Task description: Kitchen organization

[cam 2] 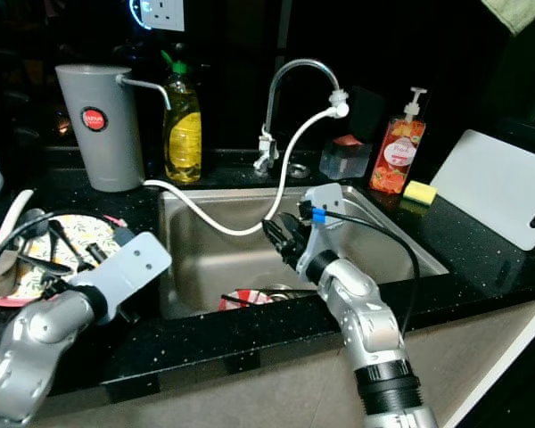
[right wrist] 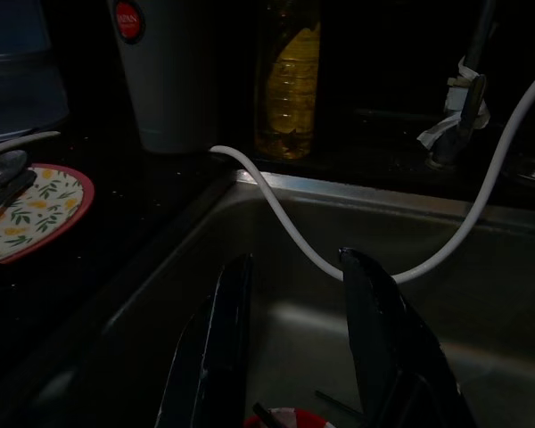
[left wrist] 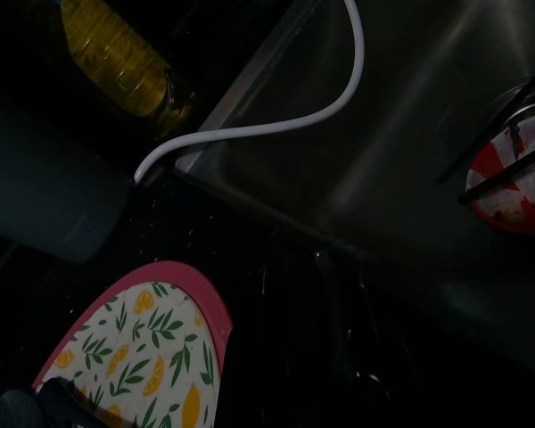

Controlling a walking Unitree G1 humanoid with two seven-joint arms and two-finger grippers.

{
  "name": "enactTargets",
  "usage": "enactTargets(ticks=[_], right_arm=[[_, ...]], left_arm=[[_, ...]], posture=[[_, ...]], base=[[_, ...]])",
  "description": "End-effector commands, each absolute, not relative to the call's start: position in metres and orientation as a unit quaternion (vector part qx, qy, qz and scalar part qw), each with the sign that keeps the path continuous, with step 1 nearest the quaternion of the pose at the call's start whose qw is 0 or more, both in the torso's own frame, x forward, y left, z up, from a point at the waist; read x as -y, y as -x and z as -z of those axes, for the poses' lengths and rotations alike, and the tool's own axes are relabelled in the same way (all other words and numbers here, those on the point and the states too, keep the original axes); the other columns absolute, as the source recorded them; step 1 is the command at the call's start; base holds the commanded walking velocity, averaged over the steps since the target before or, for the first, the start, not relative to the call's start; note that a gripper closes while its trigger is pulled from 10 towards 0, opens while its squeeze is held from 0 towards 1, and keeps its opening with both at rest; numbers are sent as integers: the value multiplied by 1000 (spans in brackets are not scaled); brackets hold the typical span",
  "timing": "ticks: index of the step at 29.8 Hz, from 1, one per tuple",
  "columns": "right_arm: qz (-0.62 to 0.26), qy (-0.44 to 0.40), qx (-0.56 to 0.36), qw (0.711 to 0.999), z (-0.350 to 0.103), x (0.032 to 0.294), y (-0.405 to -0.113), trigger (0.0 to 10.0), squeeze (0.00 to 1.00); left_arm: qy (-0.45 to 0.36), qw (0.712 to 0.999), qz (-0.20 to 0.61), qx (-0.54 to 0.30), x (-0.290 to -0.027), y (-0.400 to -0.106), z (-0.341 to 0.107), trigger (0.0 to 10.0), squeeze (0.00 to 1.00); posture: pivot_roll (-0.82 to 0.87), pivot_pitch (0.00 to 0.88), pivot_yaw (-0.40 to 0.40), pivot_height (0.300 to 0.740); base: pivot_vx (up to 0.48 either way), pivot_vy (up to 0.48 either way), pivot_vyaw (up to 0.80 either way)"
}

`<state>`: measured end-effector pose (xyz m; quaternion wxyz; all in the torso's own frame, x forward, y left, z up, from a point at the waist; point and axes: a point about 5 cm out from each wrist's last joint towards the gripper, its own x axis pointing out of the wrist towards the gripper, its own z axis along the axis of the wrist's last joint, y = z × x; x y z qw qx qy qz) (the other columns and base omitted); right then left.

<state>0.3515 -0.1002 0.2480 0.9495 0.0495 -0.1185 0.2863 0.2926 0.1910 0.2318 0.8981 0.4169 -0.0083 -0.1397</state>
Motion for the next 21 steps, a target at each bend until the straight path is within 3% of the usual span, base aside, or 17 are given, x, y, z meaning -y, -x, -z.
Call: enactTargets(ticks=[1,21], right_arm=[[-279,-51,128,950,-252,103,-352,10000,0],[-274,-54,128,952,-250,105,-352,10000,0]], left_arm=[[-412,898,153,-10,-191,-293,-222,10000,0],[-412,898,153,-11,-195,-293,-222,10000,0]], posture=[[91,32,-112,740],[103,32,-107,740]], base=[[0,0,0],[0,0,0]])
